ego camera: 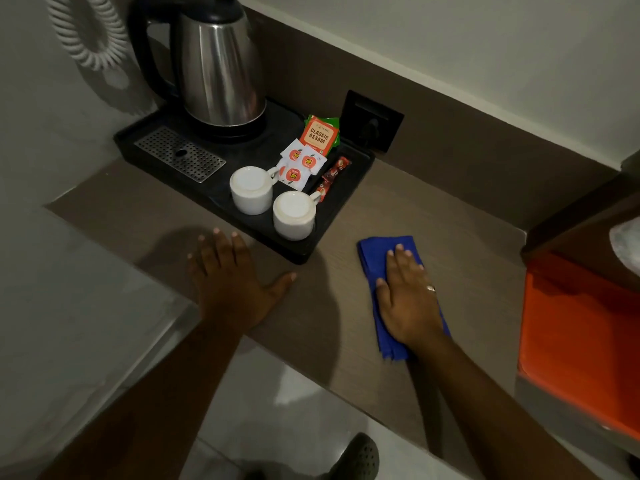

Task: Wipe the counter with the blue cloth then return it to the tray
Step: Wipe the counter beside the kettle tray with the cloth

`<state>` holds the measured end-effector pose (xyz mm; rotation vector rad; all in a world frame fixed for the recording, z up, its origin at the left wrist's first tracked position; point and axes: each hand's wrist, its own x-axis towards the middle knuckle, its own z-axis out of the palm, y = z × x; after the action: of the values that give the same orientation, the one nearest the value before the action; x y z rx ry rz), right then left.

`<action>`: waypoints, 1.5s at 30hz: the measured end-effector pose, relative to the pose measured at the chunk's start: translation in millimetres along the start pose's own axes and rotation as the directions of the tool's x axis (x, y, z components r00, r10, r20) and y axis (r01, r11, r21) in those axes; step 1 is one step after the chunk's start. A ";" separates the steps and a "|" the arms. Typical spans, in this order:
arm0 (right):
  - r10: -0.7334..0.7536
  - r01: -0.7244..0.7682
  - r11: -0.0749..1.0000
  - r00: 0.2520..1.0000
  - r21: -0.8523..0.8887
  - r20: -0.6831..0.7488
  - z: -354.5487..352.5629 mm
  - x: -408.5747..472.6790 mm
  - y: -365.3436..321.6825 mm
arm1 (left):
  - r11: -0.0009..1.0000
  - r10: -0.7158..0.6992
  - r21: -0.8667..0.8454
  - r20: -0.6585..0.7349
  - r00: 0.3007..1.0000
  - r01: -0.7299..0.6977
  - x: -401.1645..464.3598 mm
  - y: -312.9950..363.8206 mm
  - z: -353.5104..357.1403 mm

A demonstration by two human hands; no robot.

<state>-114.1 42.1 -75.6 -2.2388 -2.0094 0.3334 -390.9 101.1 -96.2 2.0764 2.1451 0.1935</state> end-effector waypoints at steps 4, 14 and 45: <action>0.026 -0.026 1.000 1.000 0.012 0.001 -16.2 -25.1 45.1 | 1.000 0.003 -0.005 0.020 1.000 -0.002 -1.2 -0.5 -4.2; 0.286 -0.288 0.958 0.953 -0.007 -0.095 -19.6 82.5 -1.8 | 1.000 0.012 0.004 -0.040 0.999 -0.012 -2.0 2.0 -1.0; -0.005 0.005 1.000 1.000 0.008 0.022 12.8 27.2 -79.5 | 0.999 -0.025 0.033 0.031 0.999 0.023 -0.4 3.1 -4.3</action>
<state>-191.3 77.4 -72.0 -2.2346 -2.0208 0.3656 -388.6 100.8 -91.4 2.0557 2.1679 0.1236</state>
